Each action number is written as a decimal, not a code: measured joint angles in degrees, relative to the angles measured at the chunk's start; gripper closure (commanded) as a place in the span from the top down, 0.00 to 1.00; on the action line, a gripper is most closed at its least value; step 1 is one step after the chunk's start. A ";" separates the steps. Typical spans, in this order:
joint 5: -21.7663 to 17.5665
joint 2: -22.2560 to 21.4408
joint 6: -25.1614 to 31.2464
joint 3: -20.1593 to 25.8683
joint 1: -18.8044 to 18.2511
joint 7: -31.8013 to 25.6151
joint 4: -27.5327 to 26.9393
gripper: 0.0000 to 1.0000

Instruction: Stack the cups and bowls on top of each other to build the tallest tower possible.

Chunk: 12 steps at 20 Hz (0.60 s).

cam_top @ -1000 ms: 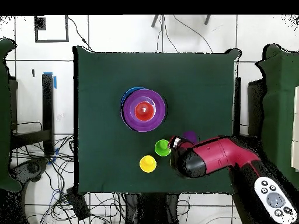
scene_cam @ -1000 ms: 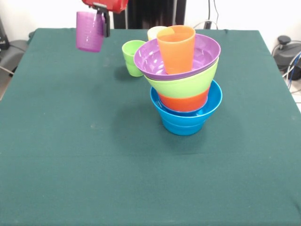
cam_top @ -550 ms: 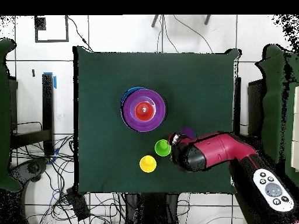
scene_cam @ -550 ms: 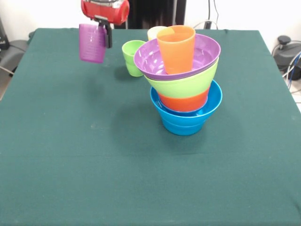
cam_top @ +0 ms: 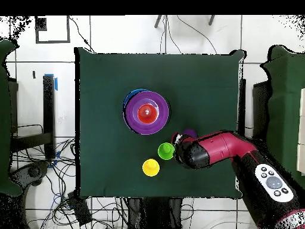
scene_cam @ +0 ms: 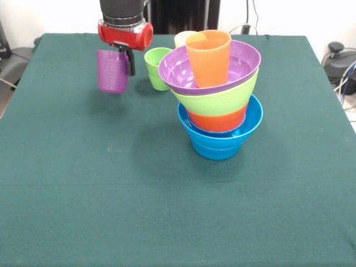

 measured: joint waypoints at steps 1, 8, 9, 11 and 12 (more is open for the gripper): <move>-0.11 0.26 -0.01 -0.01 -0.01 0.00 -0.12 0.00; -1.43 2.50 -0.01 -0.01 -0.02 0.00 -1.53 0.00; -1.55 2.69 -0.01 -0.01 -0.02 0.00 -1.67 0.00; -1.83 3.19 0.00 -0.01 -0.02 0.00 -2.01 0.00; -1.90 3.38 -0.01 -0.01 -0.02 0.00 -2.15 0.00</move>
